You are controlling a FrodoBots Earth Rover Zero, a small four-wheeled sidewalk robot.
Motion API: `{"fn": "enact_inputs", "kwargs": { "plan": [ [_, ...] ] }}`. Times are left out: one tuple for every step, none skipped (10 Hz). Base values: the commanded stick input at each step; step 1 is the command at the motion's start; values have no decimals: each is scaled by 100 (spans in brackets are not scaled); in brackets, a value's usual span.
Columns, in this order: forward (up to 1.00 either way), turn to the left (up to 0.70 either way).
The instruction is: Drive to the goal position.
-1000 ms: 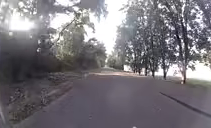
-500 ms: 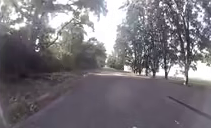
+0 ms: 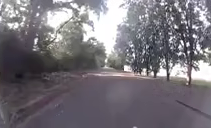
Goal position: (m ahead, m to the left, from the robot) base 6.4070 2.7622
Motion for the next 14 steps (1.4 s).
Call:
{"fn": "enact_inputs", "kwargs": {
  "plan": [
    [70, 0],
    [70, 0],
    [70, 0],
    [70, 0],
    [70, 0],
    [70, 0],
    [70, 0],
    [70, 0],
    [70, 0],
    [70, 0],
    [70, 0],
    [70, 0],
    [70, 0],
    [70, 0]
  ]
}}
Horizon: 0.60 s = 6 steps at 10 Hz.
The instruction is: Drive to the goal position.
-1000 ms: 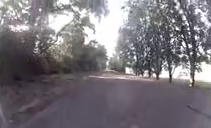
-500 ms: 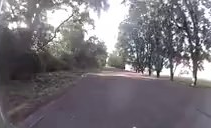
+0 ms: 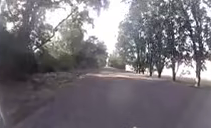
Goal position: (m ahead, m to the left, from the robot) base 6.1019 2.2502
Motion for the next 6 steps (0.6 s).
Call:
{"fn": "enact_inputs", "kwargs": {
  "plan": [
    [70, 0],
    [70, 0],
    [70, 0],
    [70, 0],
    [70, 0],
    [70, 0]
  ]
}}
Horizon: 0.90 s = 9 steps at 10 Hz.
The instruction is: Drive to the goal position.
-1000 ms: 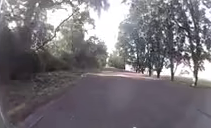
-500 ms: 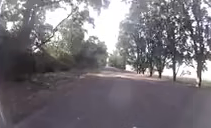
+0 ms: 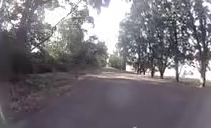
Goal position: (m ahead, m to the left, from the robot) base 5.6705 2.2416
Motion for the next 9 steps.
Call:
{"fn": "enact_inputs", "kwargs": {
  "plan": [
    [70, 0],
    [70, 0],
    [70, 0],
    [70, 0],
    [70, 0],
    [70, 0],
    [70, 0],
    [70, 0],
    [70, 0]
  ]
}}
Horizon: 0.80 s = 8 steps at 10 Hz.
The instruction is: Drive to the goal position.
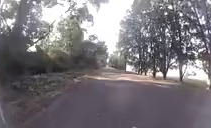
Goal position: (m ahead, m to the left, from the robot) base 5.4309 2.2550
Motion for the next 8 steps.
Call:
{"fn": "enact_inputs", "kwargs": {
  "plan": [
    [70, 0],
    [70, 0],
    [70, 0],
    [70, 0],
    [70, 0],
    [70, 0],
    [70, 0],
    [70, 0]
  ]
}}
